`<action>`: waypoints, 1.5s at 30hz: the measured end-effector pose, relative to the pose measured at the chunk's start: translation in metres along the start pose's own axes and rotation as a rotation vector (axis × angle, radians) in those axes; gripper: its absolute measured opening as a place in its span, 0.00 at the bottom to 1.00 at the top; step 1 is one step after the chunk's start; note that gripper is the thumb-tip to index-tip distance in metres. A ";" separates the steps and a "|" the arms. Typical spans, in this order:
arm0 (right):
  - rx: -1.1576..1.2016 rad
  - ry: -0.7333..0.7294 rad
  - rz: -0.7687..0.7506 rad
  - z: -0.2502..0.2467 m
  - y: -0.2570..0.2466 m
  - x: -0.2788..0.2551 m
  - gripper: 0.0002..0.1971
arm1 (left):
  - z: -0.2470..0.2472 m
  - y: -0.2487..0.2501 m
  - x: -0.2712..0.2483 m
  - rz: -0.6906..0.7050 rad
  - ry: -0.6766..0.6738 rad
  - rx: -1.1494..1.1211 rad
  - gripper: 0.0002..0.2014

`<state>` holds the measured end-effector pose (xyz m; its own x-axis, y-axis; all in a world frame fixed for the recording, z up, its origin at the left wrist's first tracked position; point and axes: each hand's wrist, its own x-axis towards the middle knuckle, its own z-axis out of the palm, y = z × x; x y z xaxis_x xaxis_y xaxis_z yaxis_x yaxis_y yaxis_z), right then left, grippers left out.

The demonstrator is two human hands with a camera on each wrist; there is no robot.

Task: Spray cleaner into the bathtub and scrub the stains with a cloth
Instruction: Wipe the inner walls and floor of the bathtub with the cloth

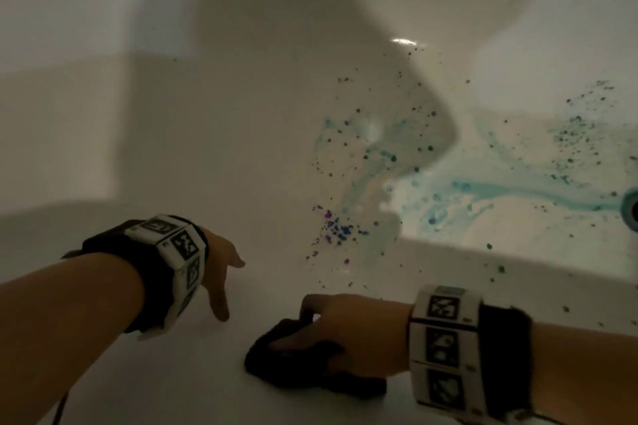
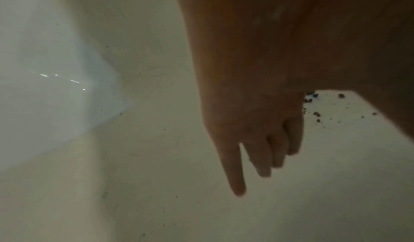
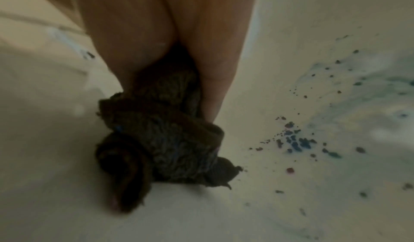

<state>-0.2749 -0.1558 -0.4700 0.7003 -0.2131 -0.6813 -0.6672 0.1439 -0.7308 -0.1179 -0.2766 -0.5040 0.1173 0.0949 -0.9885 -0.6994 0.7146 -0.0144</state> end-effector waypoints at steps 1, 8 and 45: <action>-0.022 0.006 0.055 0.000 0.010 0.015 0.23 | -0.002 -0.002 0.005 -0.008 0.049 -0.021 0.45; -0.264 0.156 0.285 0.002 0.083 0.086 0.28 | -0.027 -0.017 0.061 -0.013 0.403 -0.156 0.55; -0.141 0.541 0.153 -0.056 0.047 0.179 0.24 | -0.073 -0.070 0.098 -0.121 0.716 -0.354 0.43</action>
<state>-0.1957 -0.2415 -0.6237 0.3886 -0.6693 -0.6333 -0.8040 0.0894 -0.5878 -0.1084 -0.3681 -0.6104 -0.1894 -0.5217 -0.8319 -0.9067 0.4180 -0.0557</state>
